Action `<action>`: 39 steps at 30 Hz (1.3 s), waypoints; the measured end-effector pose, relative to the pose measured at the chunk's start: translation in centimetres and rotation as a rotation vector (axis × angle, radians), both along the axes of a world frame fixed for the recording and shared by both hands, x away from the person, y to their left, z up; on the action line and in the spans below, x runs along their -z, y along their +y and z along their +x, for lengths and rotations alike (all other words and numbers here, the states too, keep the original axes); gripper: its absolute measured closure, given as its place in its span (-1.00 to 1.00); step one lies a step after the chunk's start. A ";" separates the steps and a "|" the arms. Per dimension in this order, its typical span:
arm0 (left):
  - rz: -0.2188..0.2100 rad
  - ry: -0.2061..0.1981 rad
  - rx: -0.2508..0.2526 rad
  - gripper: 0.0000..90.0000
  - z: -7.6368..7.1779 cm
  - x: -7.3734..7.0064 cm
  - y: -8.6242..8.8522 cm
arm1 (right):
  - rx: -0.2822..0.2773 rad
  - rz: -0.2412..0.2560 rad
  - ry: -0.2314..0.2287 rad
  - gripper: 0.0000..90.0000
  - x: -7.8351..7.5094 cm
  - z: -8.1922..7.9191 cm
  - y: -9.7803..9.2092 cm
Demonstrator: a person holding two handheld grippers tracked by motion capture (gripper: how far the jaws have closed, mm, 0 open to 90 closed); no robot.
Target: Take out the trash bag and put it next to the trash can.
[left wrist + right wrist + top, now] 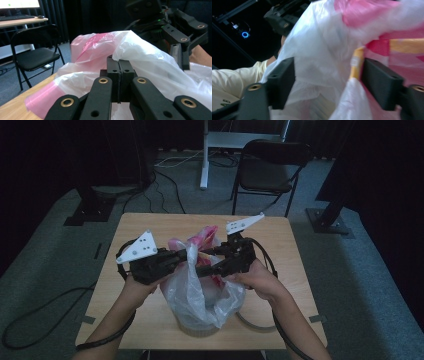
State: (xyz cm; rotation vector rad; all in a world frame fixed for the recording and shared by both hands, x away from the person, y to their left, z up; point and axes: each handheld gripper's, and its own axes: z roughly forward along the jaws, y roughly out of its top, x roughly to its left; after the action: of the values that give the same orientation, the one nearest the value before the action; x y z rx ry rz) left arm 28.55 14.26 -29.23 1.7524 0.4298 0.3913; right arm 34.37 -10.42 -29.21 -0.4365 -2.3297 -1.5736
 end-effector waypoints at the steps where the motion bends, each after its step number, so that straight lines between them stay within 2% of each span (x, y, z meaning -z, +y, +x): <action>1: -0.013 0.004 0.019 0.99 0.0 -0.1 -0.2 | -0.004 -0.018 -0.005 -0.50 0.0 -0.1 0.3; 3: -0.030 0.000 0.033 0.99 -0.2 -0.5 -0.4 | 0.000 -0.089 -0.035 -0.36 0.0 -0.3 1.0; 4: -0.043 0.002 0.049 0.99 -0.3 -0.6 -0.3 | -0.007 -0.117 -0.048 -0.18 0.0 -0.4 1.3; 5: -0.054 0.006 0.053 0.99 -0.3 -0.7 -0.3 | -0.011 -0.145 -0.075 0.04 -0.1 -0.6 1.5; 7: -0.048 0.007 0.051 0.99 -0.4 -0.8 -0.1 | -0.004 -0.188 -0.122 0.69 -0.2 -0.8 1.7; 8: -0.043 0.015 0.060 0.96 -0.4 -0.7 0.0 | 0.017 -0.205 -0.139 0.97 -0.2 -0.8 1.7; 9: -0.045 0.017 0.059 0.87 -0.3 -0.5 0.2 | 0.035 -0.218 -0.142 0.99 -0.2 -0.7 1.6; 10: -0.048 0.023 0.058 0.73 -0.3 -0.3 0.4 | 0.046 -0.209 -0.135 0.99 -0.3 -0.5 1.4; 12: -0.038 0.052 0.042 0.16 -0.3 0.0 0.9 | 0.083 -0.187 -0.138 1.00 -0.6 -0.1 0.7; 13: -0.025 0.073 0.037 -0.04 -0.3 0.1 1.3 | 0.098 -0.164 -0.129 1.00 -0.9 0.2 0.2; 15: -0.010 0.105 0.039 -0.31 -0.4 0.5 2.1 | 0.145 -0.121 -0.119 1.00 -1.8 0.9 -1.0; 16: 0.003 0.119 0.032 -0.36 -0.4 0.8 2.6 | 0.159 -0.114 -0.120 1.00 -2.1 1.2 -1.4; 21: 0.025 0.173 0.051 -0.36 -0.4 1.8 4.2 | 0.184 -0.047 -0.103 1.00 -4.7 2.6 -3.1; 23: 0.068 0.167 0.058 -0.36 -0.6 2.0 4.3 | 0.186 -0.030 -0.103 1.00 -5.5 2.8 -3.5; 24: 0.076 0.171 0.065 -0.39 -0.7 2.1 4.2 | 0.189 -0.011 -0.101 1.00 -6.0 3.0 -3.7; 27: 0.114 0.222 0.109 -0.41 -0.7 2.3 3.6 | 0.200 0.005 -0.100 1.00 -6.6 3.2 -4.0; 29: 0.184 0.214 0.092 -0.41 -0.7 2.5 2.8 | 0.190 0.033 -0.083 1.00 -6.8 3.3 -4.2; 31: 0.235 0.206 0.079 -0.41 -0.6 2.7 2.1 | 0.174 0.074 -0.059 1.00 -6.9 3.6 -4.4; 35: 0.270 0.181 0.070 -0.41 -0.9 2.7 0.9 | 0.163 0.155 -0.029 1.00 -7.6 3.9 -5.0; 39: 0.296 0.153 0.044 -0.41 -1.2 2.5 -0.1 | 0.185 0.166 -0.027 1.00 -8.2 4.0 -5.2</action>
State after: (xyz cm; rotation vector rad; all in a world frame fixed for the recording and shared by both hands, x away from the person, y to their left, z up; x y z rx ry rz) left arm 27.37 14.15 -31.71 2.0852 0.4590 0.3017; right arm 38.34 -15.61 -20.98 -0.6092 -2.2089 -1.8513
